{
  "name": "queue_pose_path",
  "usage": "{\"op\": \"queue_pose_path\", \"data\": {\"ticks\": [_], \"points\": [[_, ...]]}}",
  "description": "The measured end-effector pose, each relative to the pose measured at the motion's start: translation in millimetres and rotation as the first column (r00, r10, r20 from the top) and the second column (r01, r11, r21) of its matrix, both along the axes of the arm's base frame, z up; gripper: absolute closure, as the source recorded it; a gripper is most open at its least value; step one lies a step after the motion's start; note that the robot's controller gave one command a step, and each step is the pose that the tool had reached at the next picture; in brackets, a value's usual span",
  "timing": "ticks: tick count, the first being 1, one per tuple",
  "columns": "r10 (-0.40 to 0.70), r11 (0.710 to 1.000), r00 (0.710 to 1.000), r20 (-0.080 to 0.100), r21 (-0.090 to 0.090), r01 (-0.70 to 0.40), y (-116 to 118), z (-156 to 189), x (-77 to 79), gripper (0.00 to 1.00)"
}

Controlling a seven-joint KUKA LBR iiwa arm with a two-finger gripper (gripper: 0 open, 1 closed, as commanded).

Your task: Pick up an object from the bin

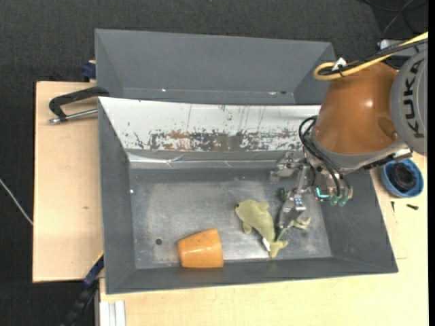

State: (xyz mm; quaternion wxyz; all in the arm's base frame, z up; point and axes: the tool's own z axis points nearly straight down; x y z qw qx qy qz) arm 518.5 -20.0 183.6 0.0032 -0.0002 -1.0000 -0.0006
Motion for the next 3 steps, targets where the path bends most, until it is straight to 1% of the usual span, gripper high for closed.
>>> {"op": "queue_pose_path", "data": {"ticks": [1, 2, 3], "points": [[0.545, 0.838, 0.838, 0.005, 0.002, -0.545, -8, -109, 26.8, 0.0], [0.788, 0.616, 0.616, 0.012, -0.006, -0.788, 23, -111, -6.8, 0.0], [0.787, 0.617, 0.617, 0.01, -0.005, -0.787, 22, -111, -7.4, 1.0]]}}
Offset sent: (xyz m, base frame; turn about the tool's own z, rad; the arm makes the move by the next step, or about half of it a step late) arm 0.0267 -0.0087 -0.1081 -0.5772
